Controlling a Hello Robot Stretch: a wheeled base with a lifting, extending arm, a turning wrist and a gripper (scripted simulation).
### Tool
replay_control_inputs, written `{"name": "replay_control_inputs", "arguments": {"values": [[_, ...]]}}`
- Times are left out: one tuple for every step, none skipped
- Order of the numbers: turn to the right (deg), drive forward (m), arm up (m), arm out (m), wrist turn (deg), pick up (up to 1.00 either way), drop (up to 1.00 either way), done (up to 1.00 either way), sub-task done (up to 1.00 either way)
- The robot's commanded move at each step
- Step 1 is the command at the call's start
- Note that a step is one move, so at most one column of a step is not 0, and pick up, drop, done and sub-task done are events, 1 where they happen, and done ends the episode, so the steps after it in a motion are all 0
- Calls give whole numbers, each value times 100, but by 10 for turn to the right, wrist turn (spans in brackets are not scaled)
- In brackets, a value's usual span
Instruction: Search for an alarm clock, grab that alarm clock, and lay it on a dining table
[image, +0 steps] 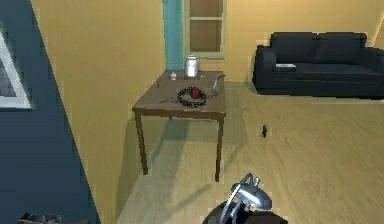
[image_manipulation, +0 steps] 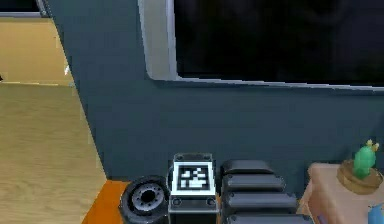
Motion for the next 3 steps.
{"name": "replay_control_inputs", "arguments": {"values": [[0, 15, 0, 0, 0, 0, 0, 0, 0], [-450, 0, 0, 0, 0, 0, 0, 0, 0], [-240, 0, 0, 0, 0, 0, 0, 0, 0]]}}
